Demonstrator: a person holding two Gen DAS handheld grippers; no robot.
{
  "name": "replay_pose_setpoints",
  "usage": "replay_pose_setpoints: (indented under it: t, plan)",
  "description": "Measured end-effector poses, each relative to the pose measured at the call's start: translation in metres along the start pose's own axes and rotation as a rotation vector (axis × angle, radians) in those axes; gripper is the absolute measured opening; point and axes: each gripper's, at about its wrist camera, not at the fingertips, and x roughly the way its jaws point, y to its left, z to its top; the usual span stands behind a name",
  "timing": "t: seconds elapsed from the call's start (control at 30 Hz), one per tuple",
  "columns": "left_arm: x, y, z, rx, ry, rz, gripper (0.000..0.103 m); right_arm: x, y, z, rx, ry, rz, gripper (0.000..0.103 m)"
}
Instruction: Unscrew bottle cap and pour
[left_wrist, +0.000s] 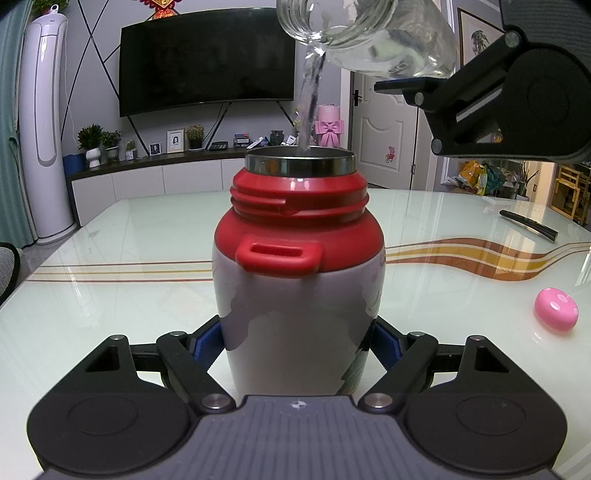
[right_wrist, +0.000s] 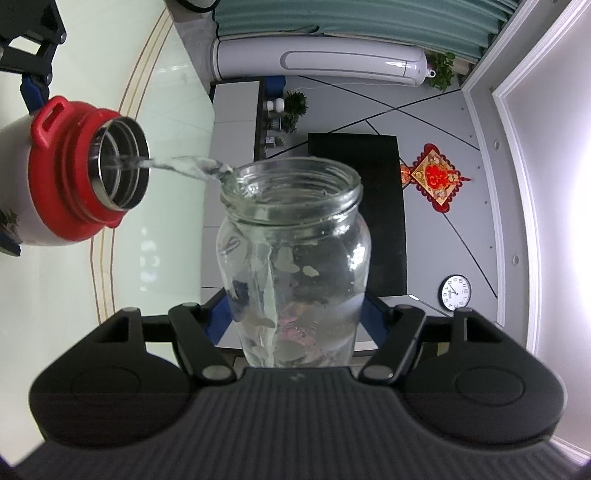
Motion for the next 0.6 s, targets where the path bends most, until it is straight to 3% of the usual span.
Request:
replay_pose_setpoints:
  t: [0.6]
  plan:
    - [0.0000, 0.0006, -0.0003, 0.001, -0.001, 0.000, 0.083, -0.0019, -0.0008, 0.0017, -0.013, -0.004, -0.012, 0.071]
